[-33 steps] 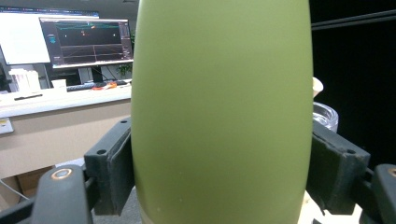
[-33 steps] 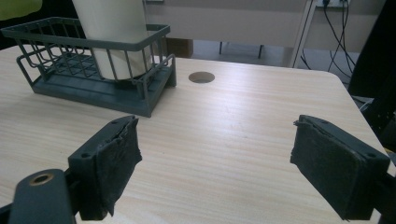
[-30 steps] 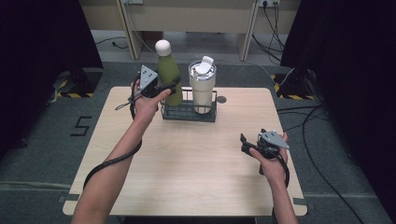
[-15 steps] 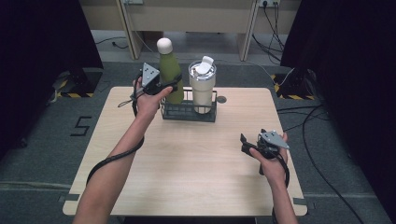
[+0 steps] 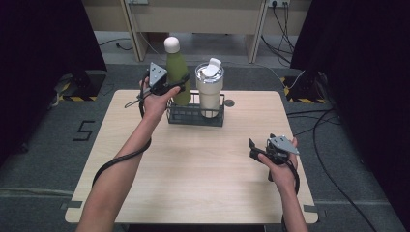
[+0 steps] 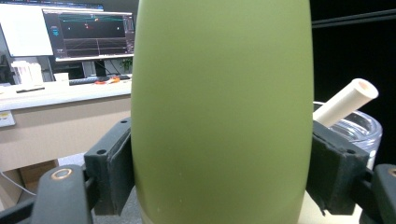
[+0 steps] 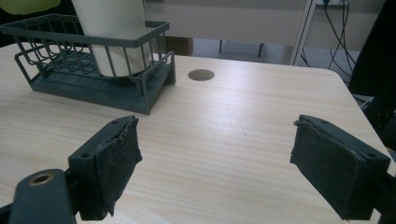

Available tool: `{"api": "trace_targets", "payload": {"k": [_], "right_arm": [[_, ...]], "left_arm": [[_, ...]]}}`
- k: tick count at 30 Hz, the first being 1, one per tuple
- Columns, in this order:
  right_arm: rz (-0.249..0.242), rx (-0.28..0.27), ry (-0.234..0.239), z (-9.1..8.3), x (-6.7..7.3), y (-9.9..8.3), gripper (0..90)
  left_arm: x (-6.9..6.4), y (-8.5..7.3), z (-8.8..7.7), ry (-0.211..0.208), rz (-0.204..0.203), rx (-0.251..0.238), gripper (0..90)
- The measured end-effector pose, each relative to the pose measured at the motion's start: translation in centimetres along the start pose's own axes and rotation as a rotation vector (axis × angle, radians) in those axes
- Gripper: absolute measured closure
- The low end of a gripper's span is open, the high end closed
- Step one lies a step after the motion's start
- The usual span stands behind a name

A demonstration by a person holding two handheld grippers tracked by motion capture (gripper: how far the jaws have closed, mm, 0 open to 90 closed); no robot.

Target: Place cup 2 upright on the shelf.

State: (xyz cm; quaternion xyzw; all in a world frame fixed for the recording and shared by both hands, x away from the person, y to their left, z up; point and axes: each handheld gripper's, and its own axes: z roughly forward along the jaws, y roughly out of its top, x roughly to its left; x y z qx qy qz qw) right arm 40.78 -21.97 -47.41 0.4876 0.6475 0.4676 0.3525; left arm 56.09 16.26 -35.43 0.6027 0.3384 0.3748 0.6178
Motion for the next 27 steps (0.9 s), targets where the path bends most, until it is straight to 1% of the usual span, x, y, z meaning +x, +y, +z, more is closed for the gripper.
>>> {"api": "trace_targets", "payload": {"k": [2,6,8,12,19,23,27], "right_arm": [[0.007,0.002,0.0,0.0,0.0,0.0,14.9],[0.006,0.003,0.0,0.0,0.0,-0.1,14.9],[0.006,0.004,0.0,0.0,-0.1,-0.1,14.9],[0.007,0.006,-0.001,0.0,-0.1,-0.1,14.9],[0.006,0.005,-0.001,0.0,-0.2,-0.2,14.9],[0.008,0.009,0.0,0.1,-0.1,-0.2,15.0],[0.007,0.009,0.0,0.1,-0.1,-0.2,14.9]], "left_arm": [[0.1,-0.1,0.2,0.001,0.0,0.003,21.1],[0.2,-0.3,0.6,0.005,-0.002,0.011,21.1],[0.3,-0.6,0.7,0.008,-0.008,0.017,21.1],[0.6,-1.1,1.1,0.014,-0.002,0.037,21.1],[1.0,-2.0,1.7,0.028,-0.007,0.06,21.1],[1.2,-2.5,1.9,0.029,-0.016,0.068,21.1],[1.2,-2.7,2.1,0.025,-0.011,0.074,21.1]]}}
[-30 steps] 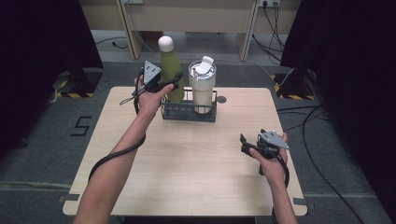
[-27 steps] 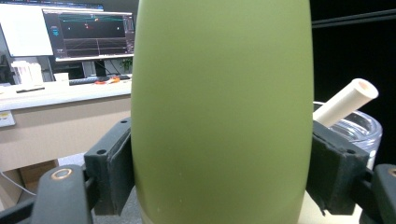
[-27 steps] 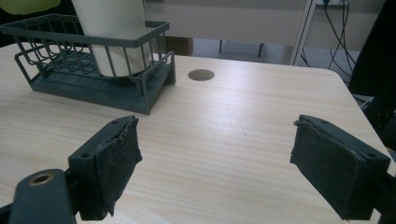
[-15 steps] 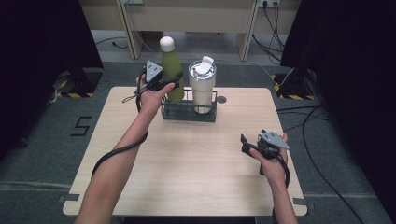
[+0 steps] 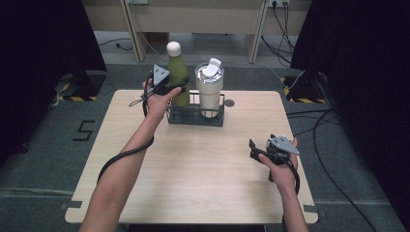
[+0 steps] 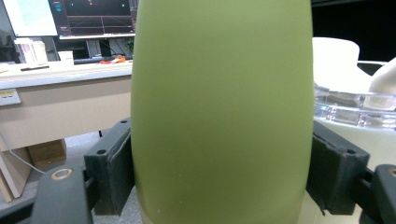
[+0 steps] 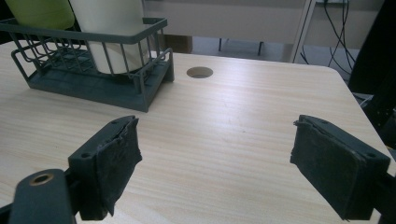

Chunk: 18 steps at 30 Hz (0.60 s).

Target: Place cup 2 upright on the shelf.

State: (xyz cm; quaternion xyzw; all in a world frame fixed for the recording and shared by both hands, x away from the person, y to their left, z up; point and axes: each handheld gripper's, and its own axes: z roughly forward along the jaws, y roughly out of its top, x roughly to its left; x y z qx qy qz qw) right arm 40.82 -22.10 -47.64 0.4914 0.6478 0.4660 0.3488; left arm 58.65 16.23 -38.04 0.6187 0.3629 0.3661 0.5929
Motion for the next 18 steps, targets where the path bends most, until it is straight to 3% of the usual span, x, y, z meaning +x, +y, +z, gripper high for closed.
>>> {"api": "trace_targets", "payload": {"k": [18], "right_arm": [[-0.003,0.004,0.006,0.1,0.1,-0.1,14.9]], "left_arm": [[-0.5,-1.7,0.9,0.001,-0.022,0.034,21.1]]}}
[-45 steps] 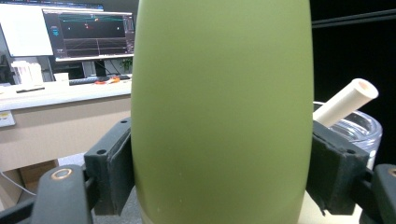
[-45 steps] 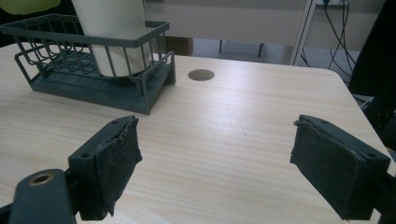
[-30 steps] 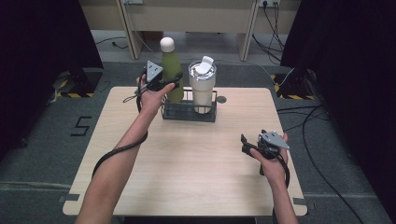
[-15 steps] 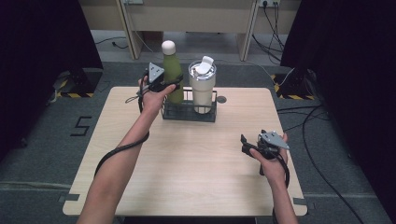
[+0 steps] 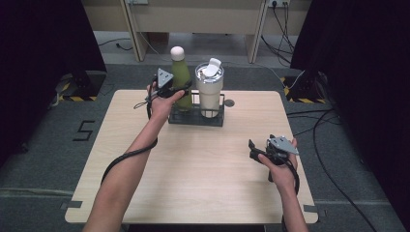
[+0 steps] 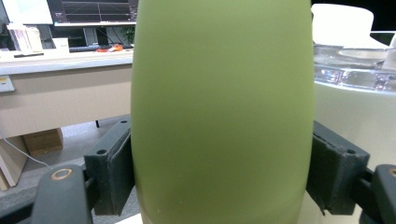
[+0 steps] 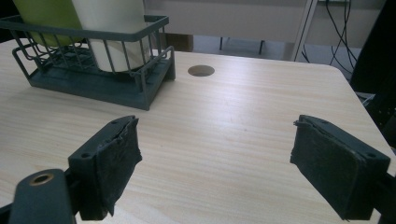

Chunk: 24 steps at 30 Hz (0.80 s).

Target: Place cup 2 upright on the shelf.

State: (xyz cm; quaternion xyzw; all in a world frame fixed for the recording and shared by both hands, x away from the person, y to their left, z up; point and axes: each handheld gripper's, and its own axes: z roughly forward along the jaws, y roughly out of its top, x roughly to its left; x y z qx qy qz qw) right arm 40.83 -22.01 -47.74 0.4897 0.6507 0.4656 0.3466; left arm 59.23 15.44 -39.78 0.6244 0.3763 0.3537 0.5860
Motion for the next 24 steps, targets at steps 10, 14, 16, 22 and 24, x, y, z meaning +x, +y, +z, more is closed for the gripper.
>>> {"api": "trace_targets", "payload": {"k": [10,14,16,22,24], "right_arm": [[0.001,0.0,0.0,0.0,0.1,0.0,14.9],[0.002,0.001,0.0,0.0,0.1,0.0,14.9],[-0.003,-0.001,0.0,0.0,0.1,0.0,14.9],[0.001,0.001,0.0,0.0,0.1,0.0,14.9],[-0.001,0.0,0.0,0.1,0.1,0.0,14.9]], "left_arm": [[-0.2,-0.5,0.3,-0.002,0.001,0.013,21.1],[-0.1,-0.6,0.4,-0.001,0.0,0.016,21.1],[-0.1,-0.7,0.4,0.002,0.002,0.019,21.1],[-0.2,-1.1,0.6,0.006,0.012,0.036,21.1],[-0.2,-1.3,0.7,0.005,0.01,0.04,21.1]]}}
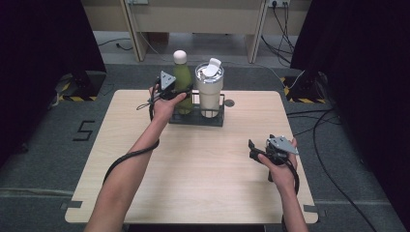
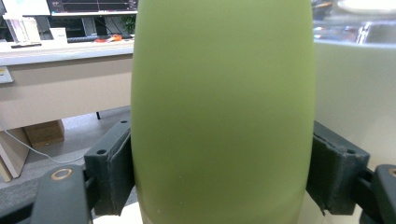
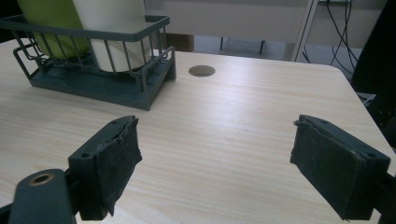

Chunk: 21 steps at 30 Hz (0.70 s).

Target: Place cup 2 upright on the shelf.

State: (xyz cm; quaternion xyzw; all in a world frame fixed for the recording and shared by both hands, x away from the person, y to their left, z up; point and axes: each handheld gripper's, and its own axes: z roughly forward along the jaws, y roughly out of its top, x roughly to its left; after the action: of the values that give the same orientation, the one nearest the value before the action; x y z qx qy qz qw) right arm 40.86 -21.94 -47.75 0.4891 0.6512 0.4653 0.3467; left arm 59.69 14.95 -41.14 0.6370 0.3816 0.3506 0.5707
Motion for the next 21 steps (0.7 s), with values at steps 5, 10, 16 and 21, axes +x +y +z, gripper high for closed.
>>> {"api": "trace_targets", "payload": {"k": [5,10,16,21], "right_arm": [[0.003,0.001,0.0,-0.01,0.04,0.0,14.9],[-0.003,0.0,0.004,0.06,0.09,-0.01,15.0],[-0.003,-0.001,0.004,-0.01,0.11,0.03,14.9],[-0.001,-0.002,0.003,-0.04,0.13,0.04,14.9]], "left_arm": [[-0.01,-0.12,0.04,0.005,-0.006,-0.001,21.1],[-0.06,-0.18,0.06,-0.003,0.0,0.0,20.9],[-0.16,-0.24,-0.01,-0.007,-0.011,-0.001,20.4],[-0.17,-0.37,0.02,-0.005,-0.017,-0.003,18.4]]}}
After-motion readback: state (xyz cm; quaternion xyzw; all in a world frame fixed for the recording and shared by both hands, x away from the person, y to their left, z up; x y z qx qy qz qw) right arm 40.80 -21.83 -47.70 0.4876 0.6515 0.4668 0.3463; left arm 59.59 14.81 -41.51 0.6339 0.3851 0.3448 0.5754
